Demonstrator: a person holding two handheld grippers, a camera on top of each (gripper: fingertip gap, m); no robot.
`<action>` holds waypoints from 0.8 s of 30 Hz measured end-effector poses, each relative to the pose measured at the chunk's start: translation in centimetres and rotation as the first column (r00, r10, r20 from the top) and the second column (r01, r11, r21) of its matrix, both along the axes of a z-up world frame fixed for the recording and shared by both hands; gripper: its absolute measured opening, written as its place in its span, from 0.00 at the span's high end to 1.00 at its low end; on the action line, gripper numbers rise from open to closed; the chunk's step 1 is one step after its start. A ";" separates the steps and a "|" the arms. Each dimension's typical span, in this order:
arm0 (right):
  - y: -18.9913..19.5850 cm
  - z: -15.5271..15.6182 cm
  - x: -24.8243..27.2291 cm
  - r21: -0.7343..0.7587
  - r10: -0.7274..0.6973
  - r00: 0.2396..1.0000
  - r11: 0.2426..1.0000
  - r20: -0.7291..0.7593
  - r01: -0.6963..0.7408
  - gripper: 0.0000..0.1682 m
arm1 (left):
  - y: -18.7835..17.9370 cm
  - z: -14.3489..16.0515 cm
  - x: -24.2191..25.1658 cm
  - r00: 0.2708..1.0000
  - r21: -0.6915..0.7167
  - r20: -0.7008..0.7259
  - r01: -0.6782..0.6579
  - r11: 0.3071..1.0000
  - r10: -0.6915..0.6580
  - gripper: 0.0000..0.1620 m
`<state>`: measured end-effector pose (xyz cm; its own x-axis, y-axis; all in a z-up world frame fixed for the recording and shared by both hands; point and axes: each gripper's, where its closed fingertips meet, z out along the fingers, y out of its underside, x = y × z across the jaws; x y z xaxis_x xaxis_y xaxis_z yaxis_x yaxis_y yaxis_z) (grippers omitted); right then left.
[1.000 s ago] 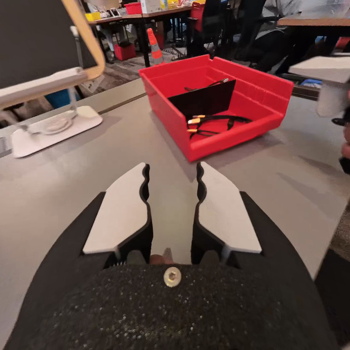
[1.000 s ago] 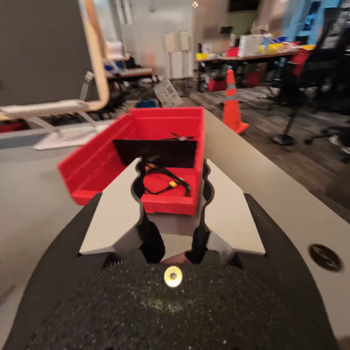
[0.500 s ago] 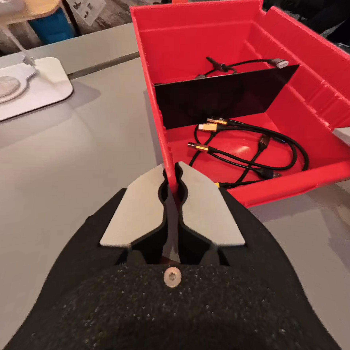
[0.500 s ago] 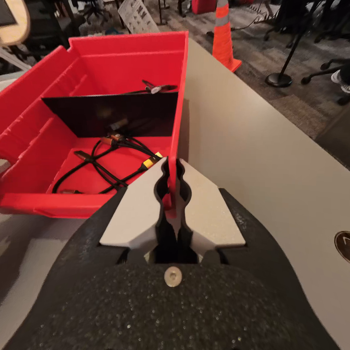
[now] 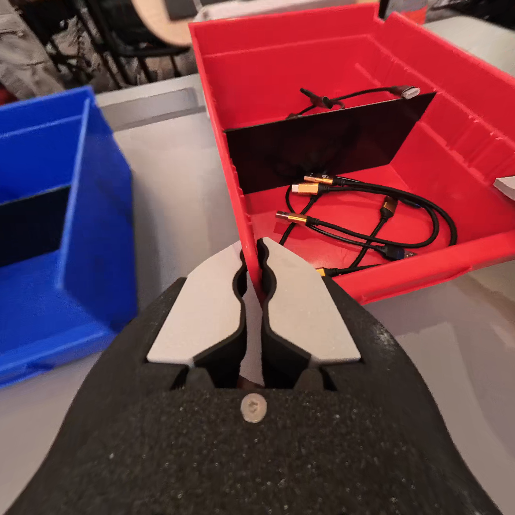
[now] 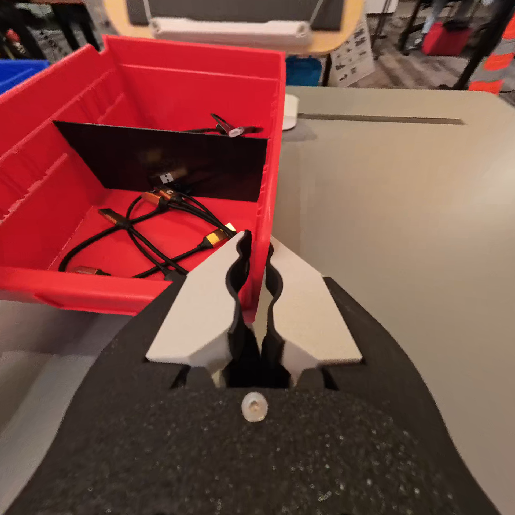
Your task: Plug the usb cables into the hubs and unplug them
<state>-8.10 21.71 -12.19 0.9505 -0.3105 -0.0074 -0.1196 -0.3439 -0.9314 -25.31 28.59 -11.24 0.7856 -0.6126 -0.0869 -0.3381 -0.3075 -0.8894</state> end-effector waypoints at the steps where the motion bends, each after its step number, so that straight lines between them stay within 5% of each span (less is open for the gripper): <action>1: 0.5 -0.3 -0.9 -0.011 0.016 1.000 1.000 0.005 -0.016 0.97 | 0.3 -0.5 -1.1 1.000 -0.025 0.001 -0.018 1.000 0.018 0.97; 8: 1.7 -0.9 -2.4 -0.010 0.177 0.983 0.984 -0.059 -0.177 0.86 | 0.3 -1.9 -2.1 0.998 -0.098 0.029 0.059 0.993 -0.057 0.93; 11: 0.8 0.4 -3.0 0.076 0.367 0.926 0.930 -0.093 -0.361 0.82 | -0.6 2.0 -2.4 0.963 -0.038 0.231 0.148 0.988 -0.135 0.82; 15: -1.7 3.1 -2.3 0.236 0.519 0.849 0.841 -0.099 -0.487 0.81 | 1.7 6.7 -9.9 0.906 0.013 0.423 0.020 1.000 -0.024 0.79; 20: -2.0 3.3 -0.5 0.261 0.490 0.861 0.857 -0.138 -0.445 0.80 | 7.9 1.5 -27.9 0.897 0.002 0.229 -0.388 0.922 0.377 0.70; 22: -2.1 2.9 -0.5 0.226 0.469 0.878 0.869 -0.098 -0.439 0.81 | 9.3 -0.5 -30.6 0.897 -0.102 0.217 -0.372 0.922 0.386 0.59; 24: -2.3 2.7 -0.7 0.217 0.459 0.886 0.873 -0.069 -0.436 0.84 | 10.2 -0.7 -30.1 0.914 -0.144 0.266 -0.275 0.950 0.305 0.60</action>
<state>-8.76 19.42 -9.47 0.9760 0.1665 -0.1402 -0.1049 -0.2044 -0.9733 -55.43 38.75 -11.90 0.9127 -0.3476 0.2147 0.0396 -0.4478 -0.8933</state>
